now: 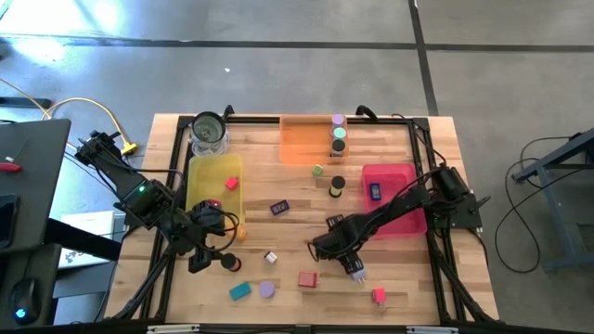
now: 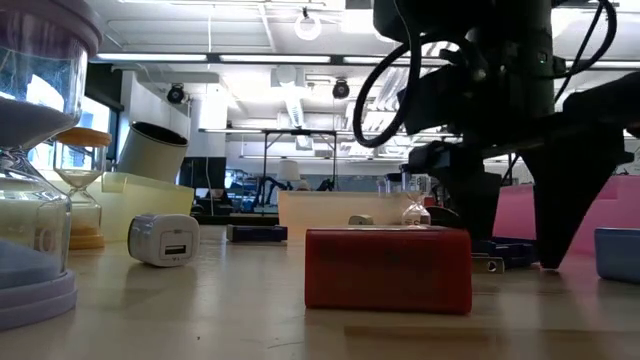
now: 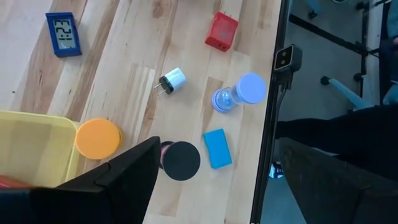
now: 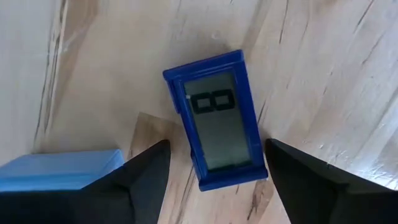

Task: Pick & Place Office items
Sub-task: Put the blue clock in the red bin

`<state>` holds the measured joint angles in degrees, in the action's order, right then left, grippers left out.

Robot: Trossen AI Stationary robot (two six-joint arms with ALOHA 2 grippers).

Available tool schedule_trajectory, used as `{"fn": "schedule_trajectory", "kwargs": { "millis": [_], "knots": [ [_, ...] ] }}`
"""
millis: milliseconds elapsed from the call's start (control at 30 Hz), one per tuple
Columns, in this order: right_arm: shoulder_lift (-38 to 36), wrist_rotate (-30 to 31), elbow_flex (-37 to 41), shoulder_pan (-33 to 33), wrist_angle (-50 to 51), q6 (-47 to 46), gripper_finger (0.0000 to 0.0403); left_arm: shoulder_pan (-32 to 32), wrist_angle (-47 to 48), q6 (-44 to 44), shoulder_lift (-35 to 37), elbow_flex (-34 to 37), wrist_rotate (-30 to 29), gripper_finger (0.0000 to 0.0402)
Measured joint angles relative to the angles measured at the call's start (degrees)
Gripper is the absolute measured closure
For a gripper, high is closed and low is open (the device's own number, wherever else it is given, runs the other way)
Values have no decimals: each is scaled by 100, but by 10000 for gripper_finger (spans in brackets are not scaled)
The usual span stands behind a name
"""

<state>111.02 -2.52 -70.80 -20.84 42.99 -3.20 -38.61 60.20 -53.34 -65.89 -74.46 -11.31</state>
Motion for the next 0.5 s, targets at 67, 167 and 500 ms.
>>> {"fn": "schedule_trajectory", "kwargs": {
  "millis": [67, 167, 500],
  "knots": [
    [-8, -7, 36, 3, -61, -15, 166, 0, 0, 2, 0, 0, -4, 85],
    [-10, 15, 50, 7, -130, -20, 195, 0, 0, 2, 0, 0, -4, 85],
    [-10, -255, 48, 228, -274, -1098, 266, 0, 0, 48, 0, 0, -94, 85]
  ]
}}
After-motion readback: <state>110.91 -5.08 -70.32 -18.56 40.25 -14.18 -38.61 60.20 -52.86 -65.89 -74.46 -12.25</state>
